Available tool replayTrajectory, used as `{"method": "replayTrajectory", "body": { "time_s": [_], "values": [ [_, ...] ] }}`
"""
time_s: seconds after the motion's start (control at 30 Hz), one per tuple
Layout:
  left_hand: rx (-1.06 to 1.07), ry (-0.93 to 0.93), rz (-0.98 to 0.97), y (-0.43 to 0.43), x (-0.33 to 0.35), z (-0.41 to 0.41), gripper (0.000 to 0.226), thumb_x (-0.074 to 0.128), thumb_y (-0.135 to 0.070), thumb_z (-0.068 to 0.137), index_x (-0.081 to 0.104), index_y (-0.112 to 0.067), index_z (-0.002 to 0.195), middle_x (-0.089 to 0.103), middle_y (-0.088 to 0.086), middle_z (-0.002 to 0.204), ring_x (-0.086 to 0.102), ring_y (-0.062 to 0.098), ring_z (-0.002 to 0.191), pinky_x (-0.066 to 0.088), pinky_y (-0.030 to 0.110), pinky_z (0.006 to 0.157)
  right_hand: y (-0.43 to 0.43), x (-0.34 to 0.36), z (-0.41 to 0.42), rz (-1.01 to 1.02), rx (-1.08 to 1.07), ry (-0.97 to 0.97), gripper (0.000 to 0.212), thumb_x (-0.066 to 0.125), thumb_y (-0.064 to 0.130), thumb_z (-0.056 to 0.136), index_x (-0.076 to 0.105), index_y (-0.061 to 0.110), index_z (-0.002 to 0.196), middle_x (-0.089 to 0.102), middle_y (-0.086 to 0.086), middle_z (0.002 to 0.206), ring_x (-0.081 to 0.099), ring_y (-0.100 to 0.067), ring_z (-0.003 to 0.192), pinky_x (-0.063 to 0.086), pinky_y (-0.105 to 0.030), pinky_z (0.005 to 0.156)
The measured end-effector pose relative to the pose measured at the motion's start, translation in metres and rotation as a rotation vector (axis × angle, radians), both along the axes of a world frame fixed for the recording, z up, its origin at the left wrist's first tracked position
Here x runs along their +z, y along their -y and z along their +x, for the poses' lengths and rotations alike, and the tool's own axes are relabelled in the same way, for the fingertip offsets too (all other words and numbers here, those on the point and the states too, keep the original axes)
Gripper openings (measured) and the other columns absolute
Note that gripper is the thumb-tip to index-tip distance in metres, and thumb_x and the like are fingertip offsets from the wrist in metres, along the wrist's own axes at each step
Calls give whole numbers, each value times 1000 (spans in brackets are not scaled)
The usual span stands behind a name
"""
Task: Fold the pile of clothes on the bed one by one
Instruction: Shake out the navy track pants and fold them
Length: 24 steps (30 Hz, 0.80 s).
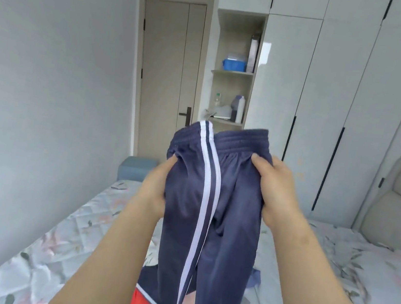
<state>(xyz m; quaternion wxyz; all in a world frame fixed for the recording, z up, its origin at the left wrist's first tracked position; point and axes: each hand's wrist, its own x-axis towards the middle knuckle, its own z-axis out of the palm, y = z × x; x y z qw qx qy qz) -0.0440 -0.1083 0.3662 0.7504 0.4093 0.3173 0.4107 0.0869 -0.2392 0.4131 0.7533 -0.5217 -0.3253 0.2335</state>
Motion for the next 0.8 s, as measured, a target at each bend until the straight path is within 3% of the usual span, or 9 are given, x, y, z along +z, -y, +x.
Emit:
{"method": "replayTrajectory", "body": {
  "time_s": [0.13, 0.2, 0.27, 0.3, 0.37, 0.43, 0.6, 0.67, 0.8],
  "values": [
    [-19, -125, -286, 20, -113, -3, 34, 49, -28, 97, 62, 1, 110, 63, 13, 78, 57, 27, 76, 48, 34, 73, -10, -128, 1, -452, -2, -209, 19, 51, 15, 97, 63, 3, 106, 67, -15, 103, 63, -26, 86, 50, -30, 69],
    [-4, -173, -419, 30, -163, -6, 32, 48, -22, 98, 63, 6, 96, 59, 12, 57, 55, 25, 64, 46, 29, 65, -7, -180, -3, -618, -7, -242, 31, 49, 16, 98, 56, -4, 121, 62, -16, 114, 59, -31, 99, 47, -30, 69],
    [-14, -288, -448, 36, -204, -6, 35, 54, -27, 96, 60, 5, 110, 59, 9, 50, 61, 17, 51, 48, 19, 52, -1, -217, -9, -710, -5, -276, 33, 49, 16, 98, 54, -3, 125, 61, -18, 117, 59, -31, 101, 47, -32, 76],
    [-57, -348, -432, 40, -221, -5, 47, 67, -36, 88, 56, -4, 121, 67, 10, 63, 67, 14, 60, 53, 17, 59, 1, -228, -11, -729, 3, -309, 33, 49, 16, 98, 54, -1, 126, 62, -17, 119, 59, -31, 103, 48, -33, 80],
    [-151, -446, -398, 34, -265, 2, 99, 88, -55, 52, 47, -18, 134, 68, 7, 112, 65, 21, 102, 52, 34, 92, 3, -238, -13, -704, 10, -381, 32, 50, 17, 98, 54, 3, 126, 62, -16, 119, 60, -32, 106, 49, -34, 82],
    [-246, -458, -350, 45, -248, 0, 113, 90, -56, 44, 40, -17, 138, 60, 4, 126, 59, 23, 113, 46, 40, 100, 2, -237, -16, -684, 16, -413, 34, 52, 21, 97, 53, 6, 127, 61, -16, 120, 59, -32, 108, 50, -36, 85],
    [-319, -411, -302, 61, -216, -4, 31, 69, -18, 84, 69, 3, 107, 73, 17, 96, 70, 30, 89, 54, 33, 75, -1, -233, -19, -598, 26, -533, 37, 54, 26, 96, 56, 5, 126, 63, -15, 113, 60, -27, 100, 49, -36, 86],
    [-234, -411, -326, 58, -216, -6, 22, 66, -12, 85, 71, 4, 100, 73, 19, 90, 70, 32, 84, 54, 33, 71, 1, -234, -18, -591, 28, -527, 36, 52, 29, 97, 55, 9, 127, 63, -14, 117, 60, -28, 105, 48, -40, 95],
    [-209, -296, -358, 53, -201, -6, 15, 65, -13, 87, 72, 0, 91, 73, 19, 88, 70, 29, 77, 53, 35, 69, 8, -239, -20, -593, 127, -554, 36, 59, 35, 92, 59, 15, 122, 69, -11, 110, 65, -27, 102, 51, -40, 93]
  ]
}}
